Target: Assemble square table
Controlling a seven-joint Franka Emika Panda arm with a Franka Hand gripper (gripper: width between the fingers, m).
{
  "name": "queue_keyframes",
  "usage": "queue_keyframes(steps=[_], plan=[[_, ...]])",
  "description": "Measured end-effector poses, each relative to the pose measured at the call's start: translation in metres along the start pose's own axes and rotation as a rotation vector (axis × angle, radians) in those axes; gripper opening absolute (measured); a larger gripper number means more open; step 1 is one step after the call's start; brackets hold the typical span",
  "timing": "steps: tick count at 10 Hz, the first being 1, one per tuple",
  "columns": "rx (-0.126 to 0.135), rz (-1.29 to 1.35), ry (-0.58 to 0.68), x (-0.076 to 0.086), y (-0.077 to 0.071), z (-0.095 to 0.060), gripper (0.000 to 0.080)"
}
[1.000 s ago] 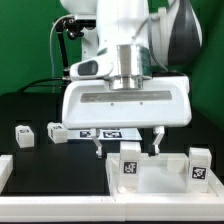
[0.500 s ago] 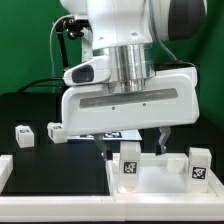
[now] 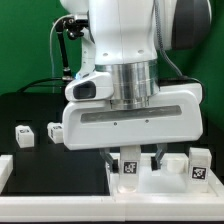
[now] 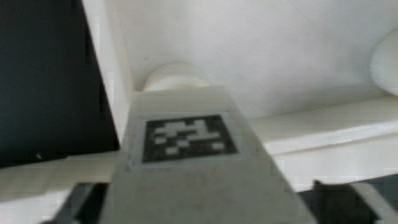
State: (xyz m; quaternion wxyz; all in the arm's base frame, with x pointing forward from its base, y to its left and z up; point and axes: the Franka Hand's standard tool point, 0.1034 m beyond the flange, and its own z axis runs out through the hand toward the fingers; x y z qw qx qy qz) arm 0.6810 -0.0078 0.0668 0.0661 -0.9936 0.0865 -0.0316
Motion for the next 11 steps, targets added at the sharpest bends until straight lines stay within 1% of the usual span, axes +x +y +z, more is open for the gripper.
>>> queue_keyframes(steps=[1, 2, 5, 6, 8, 9, 10, 11], plan=[[-0.005, 0.076, 0.001, 0.000, 0.003, 0.000, 0.0412], [-0.011, 0.162, 0.002, 0.000, 0.007, 0.000, 0.0293], [-0.013, 0.338, 0.002, 0.000, 0.010, 0.001, 0.0293], [-0.010, 0.512, 0.003, -0.003, 0.012, 0.004, 0.0293], [-0.027, 0.832, 0.015, -0.004, 0.013, 0.004, 0.0293], [-0.031, 0.972, 0.018, -0.004, 0.014, 0.004, 0.0293], [-0.024, 1.129, 0.016, -0.004, 0.016, 0.004, 0.0294], [-0.005, 1.269, 0.014, -0.006, 0.018, 0.005, 0.0294]])
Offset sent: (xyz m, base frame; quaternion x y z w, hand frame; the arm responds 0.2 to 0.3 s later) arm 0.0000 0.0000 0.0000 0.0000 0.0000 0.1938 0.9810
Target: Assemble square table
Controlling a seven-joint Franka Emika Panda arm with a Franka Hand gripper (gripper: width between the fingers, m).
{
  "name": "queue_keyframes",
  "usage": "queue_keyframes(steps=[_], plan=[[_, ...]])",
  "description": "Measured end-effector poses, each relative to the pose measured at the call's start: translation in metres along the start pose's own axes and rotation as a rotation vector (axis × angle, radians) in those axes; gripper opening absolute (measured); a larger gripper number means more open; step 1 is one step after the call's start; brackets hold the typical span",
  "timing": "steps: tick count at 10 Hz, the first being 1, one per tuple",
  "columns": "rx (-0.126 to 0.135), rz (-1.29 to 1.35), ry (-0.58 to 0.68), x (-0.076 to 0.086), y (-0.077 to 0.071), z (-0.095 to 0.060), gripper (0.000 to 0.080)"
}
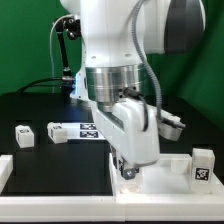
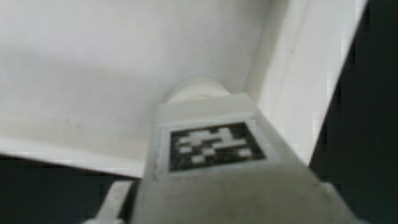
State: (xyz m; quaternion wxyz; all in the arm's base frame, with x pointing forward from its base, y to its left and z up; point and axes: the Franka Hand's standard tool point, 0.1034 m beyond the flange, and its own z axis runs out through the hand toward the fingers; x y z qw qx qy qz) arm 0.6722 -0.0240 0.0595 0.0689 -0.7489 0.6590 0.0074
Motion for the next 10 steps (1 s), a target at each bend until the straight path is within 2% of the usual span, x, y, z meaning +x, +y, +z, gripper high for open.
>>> queue_keyframes(steps=[1, 2, 3, 4, 5, 6, 10], plan=[[-0.001, 0.040, 0.001, 0.0003, 0.0010, 0.0002, 0.0294], [-0.002, 0.026, 0.001, 0.0001, 0.0011, 0.0005, 0.0368], [-0.003, 0.000, 0.001, 0.0001, 0.0012, 0.0008, 0.0368], [-0.009, -0.072, 0.003, -0.0004, 0.0011, -0.0002, 0.0504], [-0.020, -0.281, -0.008, -0.0036, -0.0015, -0.0057, 0.0618], [-0.015, -0.409, -0.010, -0.0041, -0.0035, -0.0079, 0.0640], [-0.017, -0.659, -0.012, -0.0043, -0.0024, -0.0061, 0.0649]])
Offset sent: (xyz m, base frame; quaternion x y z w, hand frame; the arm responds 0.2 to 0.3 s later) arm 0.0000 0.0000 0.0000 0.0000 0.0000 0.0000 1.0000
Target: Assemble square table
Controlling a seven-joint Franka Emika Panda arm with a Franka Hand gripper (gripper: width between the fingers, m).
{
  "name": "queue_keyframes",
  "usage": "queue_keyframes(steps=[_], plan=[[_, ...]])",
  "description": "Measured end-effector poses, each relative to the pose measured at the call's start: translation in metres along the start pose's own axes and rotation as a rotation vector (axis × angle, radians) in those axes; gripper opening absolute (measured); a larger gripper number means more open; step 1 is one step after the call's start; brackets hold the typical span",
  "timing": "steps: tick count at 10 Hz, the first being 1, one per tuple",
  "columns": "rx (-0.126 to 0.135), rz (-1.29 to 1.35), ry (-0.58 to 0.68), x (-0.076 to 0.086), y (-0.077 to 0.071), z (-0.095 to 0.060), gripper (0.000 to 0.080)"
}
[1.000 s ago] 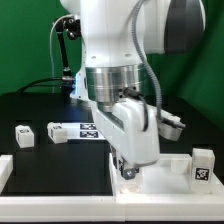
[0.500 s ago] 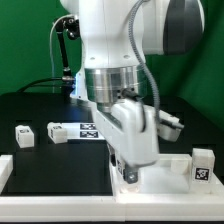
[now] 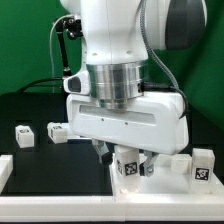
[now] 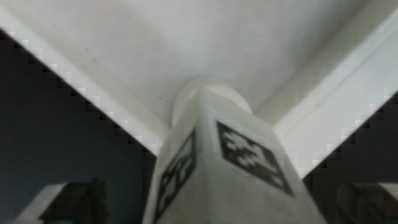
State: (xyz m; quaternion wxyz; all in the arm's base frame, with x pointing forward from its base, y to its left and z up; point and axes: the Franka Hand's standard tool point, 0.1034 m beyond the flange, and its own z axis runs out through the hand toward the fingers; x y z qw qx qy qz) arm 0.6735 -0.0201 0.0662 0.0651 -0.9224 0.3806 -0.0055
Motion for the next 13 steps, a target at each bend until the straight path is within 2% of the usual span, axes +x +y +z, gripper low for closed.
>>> queue_keyframes(steps=[2, 3, 4, 6, 7, 8, 10, 11, 13], plan=[[0.002, -0.358, 0.032, -0.008, -0.011, -0.018, 0.0649], [0.011, -0.446, 0.052, -0.009, -0.014, -0.025, 0.0649], [0.012, -0.399, 0.047, -0.009, -0.012, -0.022, 0.0649], [0.012, -0.388, 0.046, -0.009, -0.012, -0.021, 0.0391], [0.014, -0.306, 0.048, -0.008, -0.011, -0.022, 0.0391], [0.014, -0.222, 0.048, -0.007, -0.010, -0.022, 0.0299], [0.017, -0.053, 0.047, -0.006, -0.009, -0.022, 0.0298], [0.017, 0.154, 0.042, -0.005, -0.007, -0.021, 0.0298], [0.076, 0.517, -0.008, 0.001, 0.001, -0.020, 0.0298]])
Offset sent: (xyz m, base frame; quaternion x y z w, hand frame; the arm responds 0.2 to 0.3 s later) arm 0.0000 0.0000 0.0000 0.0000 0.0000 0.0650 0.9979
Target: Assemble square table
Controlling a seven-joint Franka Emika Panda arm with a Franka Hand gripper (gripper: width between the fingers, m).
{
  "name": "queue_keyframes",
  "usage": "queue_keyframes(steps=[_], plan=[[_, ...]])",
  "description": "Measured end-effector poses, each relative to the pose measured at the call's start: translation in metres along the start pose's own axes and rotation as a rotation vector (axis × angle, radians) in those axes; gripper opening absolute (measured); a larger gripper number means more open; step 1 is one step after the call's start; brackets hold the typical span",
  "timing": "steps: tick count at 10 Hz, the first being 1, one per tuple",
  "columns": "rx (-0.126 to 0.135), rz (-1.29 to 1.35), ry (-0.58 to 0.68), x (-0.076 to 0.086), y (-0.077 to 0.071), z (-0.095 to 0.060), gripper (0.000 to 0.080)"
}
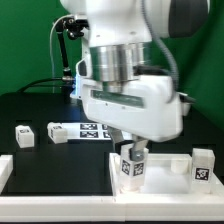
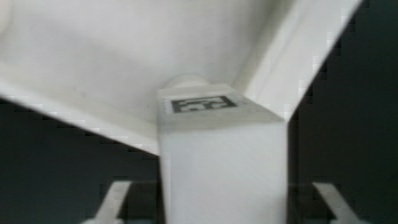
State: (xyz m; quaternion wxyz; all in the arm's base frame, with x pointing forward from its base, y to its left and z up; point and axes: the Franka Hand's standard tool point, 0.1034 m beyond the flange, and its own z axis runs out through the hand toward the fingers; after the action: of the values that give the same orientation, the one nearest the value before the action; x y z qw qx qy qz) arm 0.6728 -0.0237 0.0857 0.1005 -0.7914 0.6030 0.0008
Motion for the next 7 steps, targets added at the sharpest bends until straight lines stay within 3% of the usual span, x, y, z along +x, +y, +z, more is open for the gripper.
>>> queue_keyframes(steps=[3, 6, 7], plan=[[0.030, 0.228, -0.066, 0.005, 0.004, 0.000, 0.0299], [0.026, 0.146, -0.058, 0.002, 0.004, 0.001, 0.0299], [0.006, -0.047, -0.028, -0.007, 0.001, 0.002, 0.0484]])
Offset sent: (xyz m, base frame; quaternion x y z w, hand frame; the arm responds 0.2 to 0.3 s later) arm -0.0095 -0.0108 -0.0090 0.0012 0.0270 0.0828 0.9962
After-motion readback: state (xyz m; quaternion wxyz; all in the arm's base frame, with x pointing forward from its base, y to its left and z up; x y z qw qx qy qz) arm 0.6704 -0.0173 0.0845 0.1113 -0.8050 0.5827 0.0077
